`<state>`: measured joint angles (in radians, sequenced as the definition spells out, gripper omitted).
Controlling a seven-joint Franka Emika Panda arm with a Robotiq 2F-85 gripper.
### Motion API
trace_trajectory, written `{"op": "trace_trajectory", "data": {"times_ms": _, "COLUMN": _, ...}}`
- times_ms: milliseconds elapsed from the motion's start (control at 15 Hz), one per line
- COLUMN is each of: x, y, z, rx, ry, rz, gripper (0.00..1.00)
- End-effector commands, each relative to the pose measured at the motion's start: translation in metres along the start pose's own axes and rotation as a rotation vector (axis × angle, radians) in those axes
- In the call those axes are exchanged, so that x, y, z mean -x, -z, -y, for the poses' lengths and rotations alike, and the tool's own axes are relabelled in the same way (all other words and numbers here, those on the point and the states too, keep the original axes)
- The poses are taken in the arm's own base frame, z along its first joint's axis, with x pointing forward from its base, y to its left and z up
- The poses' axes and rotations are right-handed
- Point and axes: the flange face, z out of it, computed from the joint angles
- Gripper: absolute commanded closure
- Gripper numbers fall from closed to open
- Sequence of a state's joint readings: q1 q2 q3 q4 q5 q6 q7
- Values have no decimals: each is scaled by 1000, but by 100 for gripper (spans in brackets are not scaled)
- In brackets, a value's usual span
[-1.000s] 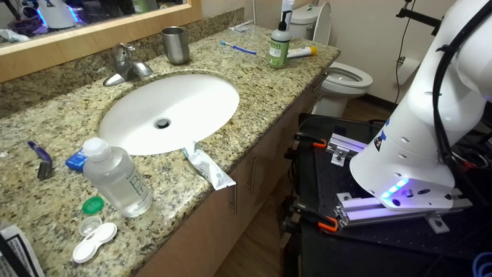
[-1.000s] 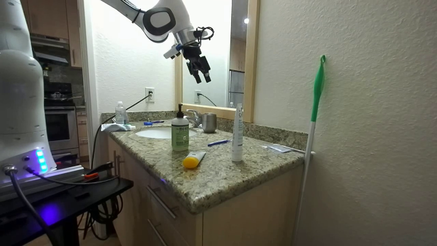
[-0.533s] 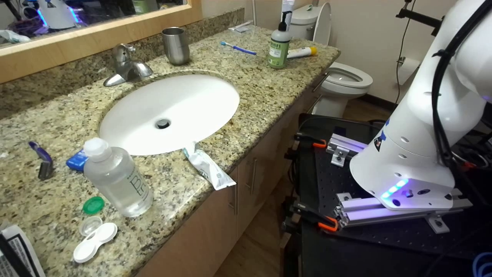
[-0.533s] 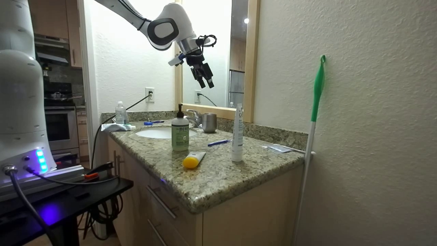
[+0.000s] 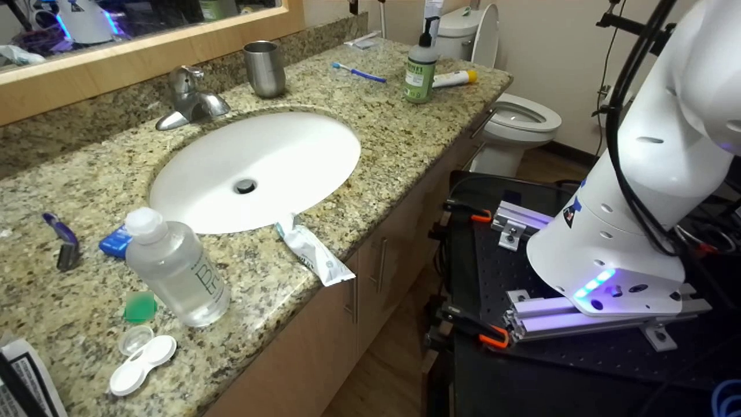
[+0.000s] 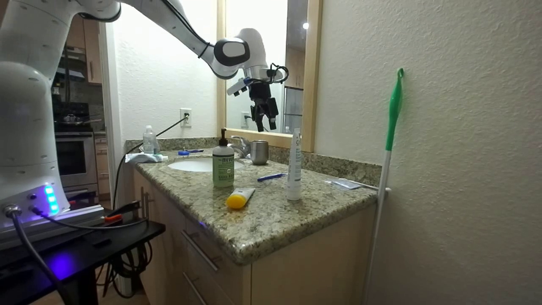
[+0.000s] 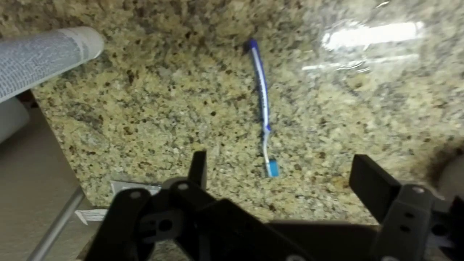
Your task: Place the toothbrush in the silver cup
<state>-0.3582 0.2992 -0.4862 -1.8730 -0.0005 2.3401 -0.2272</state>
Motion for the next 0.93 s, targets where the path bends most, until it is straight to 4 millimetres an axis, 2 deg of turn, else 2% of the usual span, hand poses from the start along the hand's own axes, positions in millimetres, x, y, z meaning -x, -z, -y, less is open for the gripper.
{"op": "trace_trajectory", "data": {"times_ms": 0, "x": -38, "y": -45, "z": 1, "rx": 93, "ry": -18, "rz": 16, "gripper": 0}}
{"op": "trace_trajectory", "data": {"times_ms": 67, "x": -43, "y": -54, "z": 4, "rx": 79, "ry": -33, "rz": 13, "gripper": 0}}
{"op": "trace_trajectory", "data": {"times_ms": 133, "x": -28, "y": -39, "z": 5, "rx": 72, "ry": -18, "rz": 20, "gripper": 0}}
{"op": "trace_trajectory", "data": {"times_ms": 267, "x": -37, "y": -57, "z": 10, "rx": 83, "ry": -22, "rz": 29, "gripper": 0}}
{"op": "trace_trajectory", "data": {"times_ms": 333, "x": -39, "y": -59, "z": 10, "rx": 86, "ry": -22, "rz": 29, "gripper": 0}}
{"op": "trace_trajectory", "data": {"times_ms": 400, "x": -35, "y": -51, "z": 8, "rx": 47, "ry": -16, "rz": 32, "gripper": 0}}
{"op": "trace_trajectory", "data": {"times_ms": 467, "x": -36, "y": -52, "z": 3, "rx": 51, "ry": 17, "rz": 45, "gripper": 0}}
{"op": "trace_trajectory", "data": {"times_ms": 533, "x": -36, "y": -59, "z": 0, "rx": 25, "ry": 112, "rz": 86, "gripper": 0}}
{"op": "trace_trajectory", "data": {"times_ms": 867, "x": -40, "y": -107, "z": -31, "rx": -39, "ry": 325, "rz": 153, "gripper": 0}}
